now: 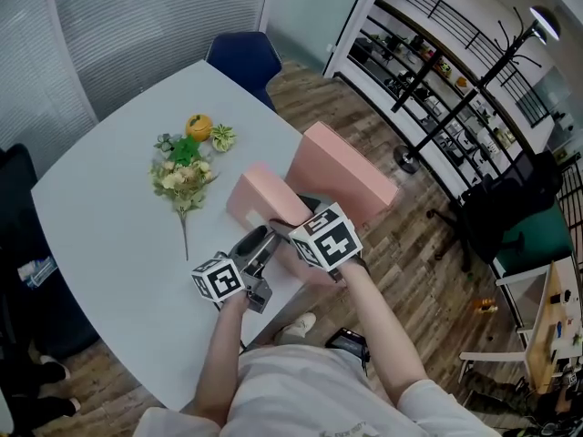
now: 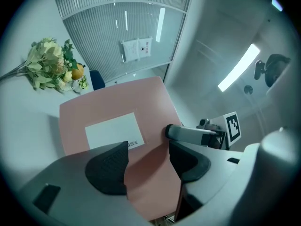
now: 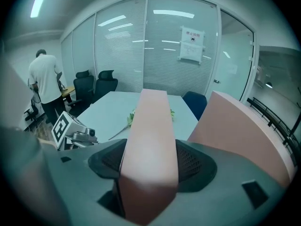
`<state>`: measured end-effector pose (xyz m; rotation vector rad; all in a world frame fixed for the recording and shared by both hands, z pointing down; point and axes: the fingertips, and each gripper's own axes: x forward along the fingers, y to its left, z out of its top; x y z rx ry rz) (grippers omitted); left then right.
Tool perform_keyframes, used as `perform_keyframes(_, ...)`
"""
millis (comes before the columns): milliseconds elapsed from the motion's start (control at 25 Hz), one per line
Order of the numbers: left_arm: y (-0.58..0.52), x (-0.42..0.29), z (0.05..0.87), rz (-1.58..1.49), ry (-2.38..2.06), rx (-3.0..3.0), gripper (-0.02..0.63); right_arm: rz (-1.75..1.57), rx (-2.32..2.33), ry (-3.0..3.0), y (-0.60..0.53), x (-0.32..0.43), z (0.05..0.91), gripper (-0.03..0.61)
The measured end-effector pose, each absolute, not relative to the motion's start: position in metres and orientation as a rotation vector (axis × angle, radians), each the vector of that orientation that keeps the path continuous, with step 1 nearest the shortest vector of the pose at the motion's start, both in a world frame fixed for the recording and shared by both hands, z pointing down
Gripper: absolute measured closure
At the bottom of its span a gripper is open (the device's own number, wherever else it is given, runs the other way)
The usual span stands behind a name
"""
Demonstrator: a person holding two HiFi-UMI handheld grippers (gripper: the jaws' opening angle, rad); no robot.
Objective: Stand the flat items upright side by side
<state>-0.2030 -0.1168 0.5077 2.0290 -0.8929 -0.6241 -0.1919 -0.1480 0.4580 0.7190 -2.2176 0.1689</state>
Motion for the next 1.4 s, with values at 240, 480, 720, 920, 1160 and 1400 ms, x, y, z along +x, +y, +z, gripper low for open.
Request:
perform_keyframes(240, -0.123, -0.199, 0.492, -0.626, -0.919, 2.067, 0.351, 0.162, 0.784, -2.282, -0.151, -0.182, 0.441, 0.253)
perform_keyframes(480, -0.128, -0.199, 0.488, -0.591, -0.944, 2.111, 0.353, 0.133, 0.833, -2.335, -0.151, -0.179, 0.434, 0.253)
perform_keyframes(720, -0.126, -0.198, 0.482, -0.588, -0.966, 2.124, 0.367, 0.102, 0.853, -2.39, -0.146, -0.174, 0.427, 0.253)
perform_keyframes(920, -0.126, -0.198, 0.477, -0.601, -0.992, 2.129, 0.371, 0.091, 0.877, -2.428, -0.144, -0.17, 0.423, 0.253)
perform_keyframes(1160, -0.126, -0.198, 0.47, -0.616, -1.001, 2.134, 0.371, 0.062, 0.908, -2.484, -0.141, -0.165, 0.416, 0.253)
perform_keyframes(1400, -0.124, -0.192, 0.469, -0.608, -1.002, 2.143, 0.371, 0.056, 0.932, -2.504, -0.136, -0.157, 0.414, 0.253)
